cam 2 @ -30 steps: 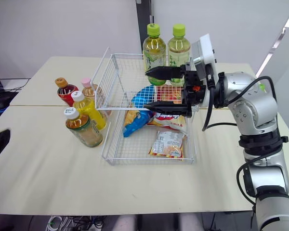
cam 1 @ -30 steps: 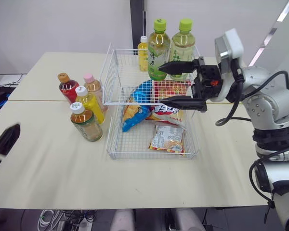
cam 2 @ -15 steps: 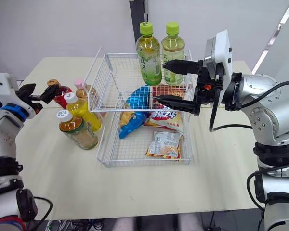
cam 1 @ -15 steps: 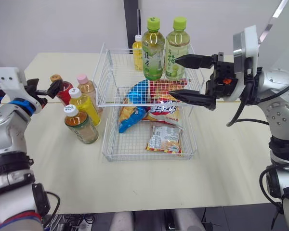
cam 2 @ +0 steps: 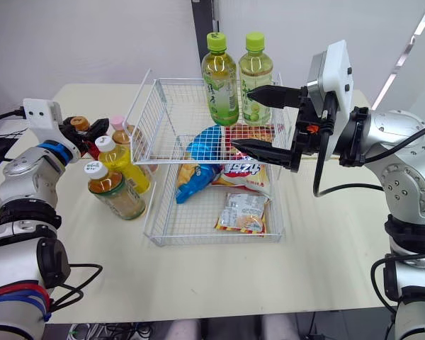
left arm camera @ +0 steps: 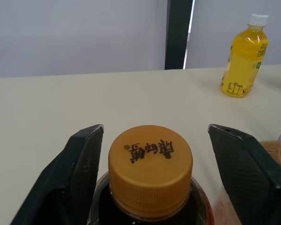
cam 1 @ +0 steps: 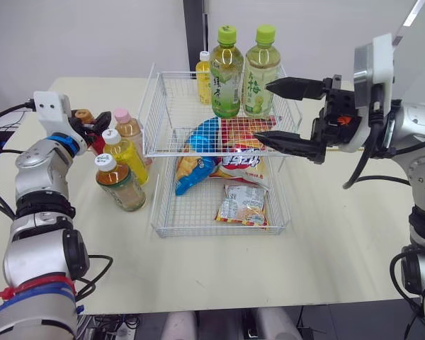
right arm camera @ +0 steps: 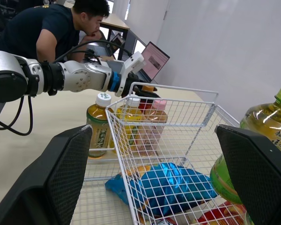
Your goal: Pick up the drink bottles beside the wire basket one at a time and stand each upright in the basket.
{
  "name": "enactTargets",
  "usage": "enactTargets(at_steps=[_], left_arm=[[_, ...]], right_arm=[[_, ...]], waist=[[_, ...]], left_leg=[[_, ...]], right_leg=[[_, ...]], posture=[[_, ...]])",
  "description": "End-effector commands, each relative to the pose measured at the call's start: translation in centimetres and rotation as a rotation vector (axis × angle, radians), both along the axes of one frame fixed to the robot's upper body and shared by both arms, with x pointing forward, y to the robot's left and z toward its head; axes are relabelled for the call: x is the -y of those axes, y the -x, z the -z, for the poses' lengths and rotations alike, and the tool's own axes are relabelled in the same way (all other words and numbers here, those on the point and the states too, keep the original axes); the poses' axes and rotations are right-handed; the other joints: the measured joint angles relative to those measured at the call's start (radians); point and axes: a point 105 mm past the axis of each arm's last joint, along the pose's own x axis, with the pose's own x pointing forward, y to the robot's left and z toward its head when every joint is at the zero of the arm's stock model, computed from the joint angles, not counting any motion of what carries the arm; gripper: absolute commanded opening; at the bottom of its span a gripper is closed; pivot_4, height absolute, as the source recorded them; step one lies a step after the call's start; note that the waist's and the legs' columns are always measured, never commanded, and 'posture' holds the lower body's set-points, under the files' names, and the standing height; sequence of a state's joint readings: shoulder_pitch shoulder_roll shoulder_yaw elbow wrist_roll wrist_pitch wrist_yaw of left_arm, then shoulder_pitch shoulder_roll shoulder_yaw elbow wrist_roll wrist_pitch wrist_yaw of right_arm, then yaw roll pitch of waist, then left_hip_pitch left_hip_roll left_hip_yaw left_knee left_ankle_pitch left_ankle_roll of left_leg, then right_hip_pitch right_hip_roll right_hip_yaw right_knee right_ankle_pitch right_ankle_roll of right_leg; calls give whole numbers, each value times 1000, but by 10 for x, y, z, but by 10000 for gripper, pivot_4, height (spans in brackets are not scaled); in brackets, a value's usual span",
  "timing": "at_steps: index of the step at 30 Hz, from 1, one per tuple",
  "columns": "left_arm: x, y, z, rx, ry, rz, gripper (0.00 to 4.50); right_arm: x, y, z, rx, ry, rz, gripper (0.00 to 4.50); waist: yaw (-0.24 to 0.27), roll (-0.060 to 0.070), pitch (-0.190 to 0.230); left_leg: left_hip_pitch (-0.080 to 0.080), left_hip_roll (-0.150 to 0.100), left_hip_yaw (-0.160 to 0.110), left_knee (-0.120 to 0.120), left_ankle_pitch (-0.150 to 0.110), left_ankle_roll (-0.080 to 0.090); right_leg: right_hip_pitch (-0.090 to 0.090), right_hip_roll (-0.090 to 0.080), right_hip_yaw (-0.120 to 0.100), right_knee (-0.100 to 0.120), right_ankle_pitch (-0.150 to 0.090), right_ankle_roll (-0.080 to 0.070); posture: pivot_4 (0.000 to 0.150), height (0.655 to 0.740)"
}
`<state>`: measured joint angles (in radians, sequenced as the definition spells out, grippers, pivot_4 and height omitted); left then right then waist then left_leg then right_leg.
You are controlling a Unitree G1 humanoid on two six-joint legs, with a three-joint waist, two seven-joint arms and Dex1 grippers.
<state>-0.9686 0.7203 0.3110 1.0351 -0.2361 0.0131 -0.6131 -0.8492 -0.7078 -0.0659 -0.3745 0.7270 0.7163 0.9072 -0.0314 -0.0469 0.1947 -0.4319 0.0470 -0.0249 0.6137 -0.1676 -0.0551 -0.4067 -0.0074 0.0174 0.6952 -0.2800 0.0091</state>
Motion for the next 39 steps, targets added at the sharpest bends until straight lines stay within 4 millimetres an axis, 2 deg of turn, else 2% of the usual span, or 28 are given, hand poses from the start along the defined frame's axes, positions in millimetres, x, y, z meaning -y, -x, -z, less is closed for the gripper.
enactTargets(at_steps=[1, 4, 8, 10, 13, 16, 18, 20, 22, 26, 30, 32, 34, 39], left_arm=[[1, -1, -14, 40, -16, 3, 22715], [0, -1, -14, 41, -13, 3, 13808], [-5, 3, -19, 58, -16, -4, 13695], [-10, 7, -29, 81, -38, -8, 13695], [-18, 16, -60, 128, -76, 3, 13694], [-13, 27, -110, 199, -137, 56, 13694], [3, 35, -151, 274, -172, 128, 13694], [16, 42, -178, 318, -187, 185, 13694], [40, 48, -205, 348, -200, 281, 13694], [74, 55, -231, 356, -214, 413, 13694], [119, 64, -262, 397, -199, 556, 13694], [138, 66, -268, 397, -170, 629, 13694], [154, 64, -263, 366, -195, 685, 13694], [178, 59, -246, 292, -174, 786, 13694]], right_arm=[[4, 7, -12, 57, -11, 16, 45000], [5, 7, -12, 57, -11, 17, 45000], [5, 6, -12, 59, -16, 19, 45000], [5, 6, -12, 60, -19, 18, 45000], [5, 6, -13, 62, -29, 15, 45000], [6, 5, -17, 68, -46, 20, 45000], [8, 4, -20, 74, -67, 28, 45000], [9, 3, -22, 77, -86, 35, 45000], [14, 1, -27, 90, -114, 56, 45000], [19, -1, -29, 104, -123, 83, 45000], [21, 1, -25, 106, -124, 105, 45000], [22, 3, -24, 110, -123, 116, 45000], [23, 4, -24, 113, -128, 128, 45000], [26, 6, -23, 119, -131, 156, 45000]], waist=[[1, 0, 0], [2, 0, 0], [2, 0, 0], [2, 0, 0], [-4, 0, 0], [-4, -3, 2], [0, -5, 3], [11, -6, 4], [15, -6, 4], [14, -4, 4], [12, -3, 4], [9, -3, 5], [3, -2, 5], [-13, 3, 8]], left_leg=[[0, 0, 0, 0, 0, 0], [0, 0, 0, 0, 0, 0], [0, 0, 0, 0, 0, 0], [0, 0, 0, 0, 0, 0], [0, 0, 0, 0, 0, 0], [-1, 1, 0, 0, 0, 0], [-3, 1, -2, 0, 0, 0], [-5, 1, -3, 0, 0, 0], [-6, -1, -2, 0, 0, 0], [-5, -2, 0, 0, 0, 0], [-4, 0, -1, 0, 0, 0], [-5, 0, -1, 0, 0, 0], [-5, 0, -1, 0, 0, 0], [-4, 0, 1, -1, 0, 0]], right_leg=[[0, 0, 0, 0, 0, 0], [0, 0, 0, 0, 0, 0], [0, 0, 0, 0, 0, 0], [0, 0, 0, 0, 0, 0], [0, 0, 0, 0, 0, 0], [-2, 1, 0, 0, 0, 0], [-3, 2, -1, 1, 0, 0], [-4, 2, -2, 0, 0, 0], [-3, 0, -2, -3, 0, 0], [-2, -2, -1, -6, 0, 1], [-1, 0, -2, -4, 0, 2], [-2, 1, -2, -4, 0, 2], [-2, 1, -1, -5, 0, 2], [-3, 1, 1, -4, 0, 2]], posture=[[1500, 7400], [1500, 7400], [1500, 7400], [1500, 7400], [1500, 7400], [1500, 7400], [1500, 7400], [1500, 7400], [1500, 7400], [1500, 7400], [1500, 7400], [1500, 7400], [1500, 7400], [1500, 7400]])
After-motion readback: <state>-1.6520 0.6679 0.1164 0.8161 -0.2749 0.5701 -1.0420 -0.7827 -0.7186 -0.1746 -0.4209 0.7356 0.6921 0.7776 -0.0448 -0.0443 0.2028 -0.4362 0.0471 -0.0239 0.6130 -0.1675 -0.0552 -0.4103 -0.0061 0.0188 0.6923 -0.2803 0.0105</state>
